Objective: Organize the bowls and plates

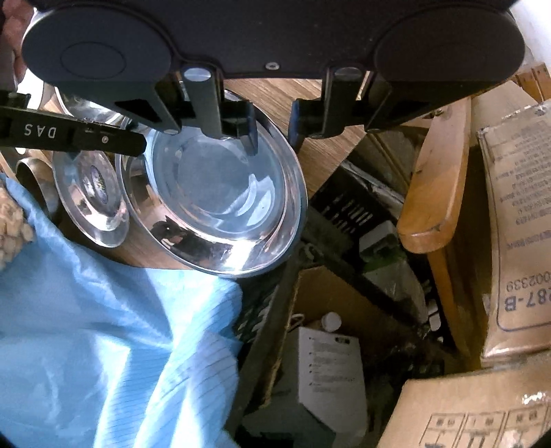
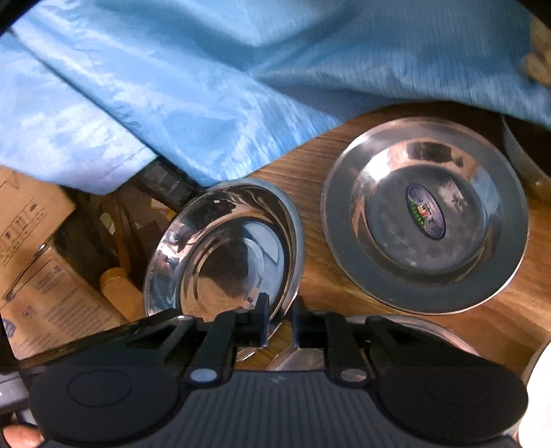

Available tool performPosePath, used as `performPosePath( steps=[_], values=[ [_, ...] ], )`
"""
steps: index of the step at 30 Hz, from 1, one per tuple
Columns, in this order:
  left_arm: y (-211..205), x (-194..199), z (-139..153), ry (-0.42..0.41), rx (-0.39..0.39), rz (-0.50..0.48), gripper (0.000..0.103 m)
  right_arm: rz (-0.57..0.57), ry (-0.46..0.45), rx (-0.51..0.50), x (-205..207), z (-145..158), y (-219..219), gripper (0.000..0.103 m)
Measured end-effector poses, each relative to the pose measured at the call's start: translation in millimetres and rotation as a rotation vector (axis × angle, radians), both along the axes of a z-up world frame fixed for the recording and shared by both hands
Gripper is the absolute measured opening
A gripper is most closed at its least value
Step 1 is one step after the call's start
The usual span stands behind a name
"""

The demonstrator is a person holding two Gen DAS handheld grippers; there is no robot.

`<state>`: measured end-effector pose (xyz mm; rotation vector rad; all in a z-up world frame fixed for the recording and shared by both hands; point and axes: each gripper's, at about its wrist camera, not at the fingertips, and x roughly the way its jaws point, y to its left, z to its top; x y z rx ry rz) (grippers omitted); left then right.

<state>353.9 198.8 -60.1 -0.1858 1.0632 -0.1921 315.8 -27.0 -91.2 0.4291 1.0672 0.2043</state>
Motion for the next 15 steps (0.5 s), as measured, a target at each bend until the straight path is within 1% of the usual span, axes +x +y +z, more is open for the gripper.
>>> performPosePath(
  steps=[3,6,10,15],
  values=[
    [-6,-6,7,-0.027,0.024,-0.018,0.020,0.010,-0.023,0.001,-8,7,-3,0.015],
    [-14,-15,19,-0.068,0.048,-0.047,0.021,0.003,-0.036,0.026,-19,14,-11,0.016],
    [-25,-28,33,-0.114,0.044,-0.089,0.022,-0.017,-0.055,0.062,-37,26,-28,0.016],
    [-41,-44,42,-0.140,0.047,-0.150,0.023,-0.003,-0.085,0.061,-60,39,-47,0.018]
  ],
)
